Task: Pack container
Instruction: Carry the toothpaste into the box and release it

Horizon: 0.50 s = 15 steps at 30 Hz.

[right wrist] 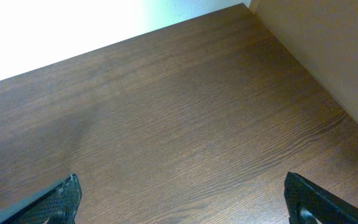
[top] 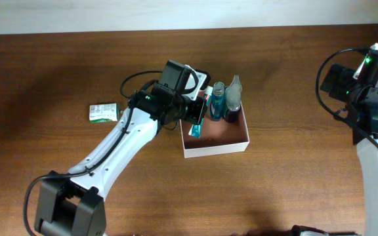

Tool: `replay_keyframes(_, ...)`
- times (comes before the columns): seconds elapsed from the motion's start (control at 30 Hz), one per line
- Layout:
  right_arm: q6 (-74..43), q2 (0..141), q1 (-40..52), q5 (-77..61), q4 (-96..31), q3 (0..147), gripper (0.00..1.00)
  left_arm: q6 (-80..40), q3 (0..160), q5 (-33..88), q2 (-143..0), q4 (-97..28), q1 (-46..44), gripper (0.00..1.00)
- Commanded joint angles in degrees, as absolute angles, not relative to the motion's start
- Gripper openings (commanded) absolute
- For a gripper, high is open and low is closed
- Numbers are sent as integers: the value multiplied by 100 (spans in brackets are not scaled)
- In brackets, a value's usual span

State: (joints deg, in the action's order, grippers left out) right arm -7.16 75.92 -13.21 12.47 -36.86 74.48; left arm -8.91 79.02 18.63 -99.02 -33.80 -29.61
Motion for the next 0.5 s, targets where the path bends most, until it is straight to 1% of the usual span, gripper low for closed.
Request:
replay_keyframes(0.0,-740,7537,-1358,1243,-3669,7533,99,-963,7937,1822,-9994,-3389,-2963,11)
replay_keyframes(0.03,-740,7537,-1358,1243,-3669,7533,99,-963,7937,1822,-10003,-3389,-2963,17)
replay_keyframes(0.07,-740,7537,-1358,1243,-3669,7533,99,-961,7937,1822,-10016,-3389,-2963,32)
replay_keyframes(0.1,-740,7537,-1358,1243,-3669,7533,99,-958,7937,1820,-10020,-3389,-2963,77)
replay_keyframes(0.13,-740,7537,-1358,1243,-3669,7533,99,-932,7937,1815,-10027,-3363,-2941,84)
replay_keyframes(0.2,-740,7537,-1358,1243,-3669,7533,99,-801,7955,1804,-10018,-3336,-2838,87)
replay_keyframes(0.27,-740,7537,-1358,1243,-3669,7533,99,-722,7994,1811,-9955,-3420,-2558,87)
replay_keyframes(0.3,-740,7537,-1358,1243,-3669,7533,99,-722,7994,1824,-9894,-3481,-2401,94)
replay_keyframes(0.37,-740,7537,-1358,1243,-3669,7533,99,-600,7994,1822,-9706,-3726,-1951,99)
replay_keyframes(0.47,-740,7537,-1358,1243,-3669,7533,99,-36,7994,1822,-9509,-4268,-1236,99)
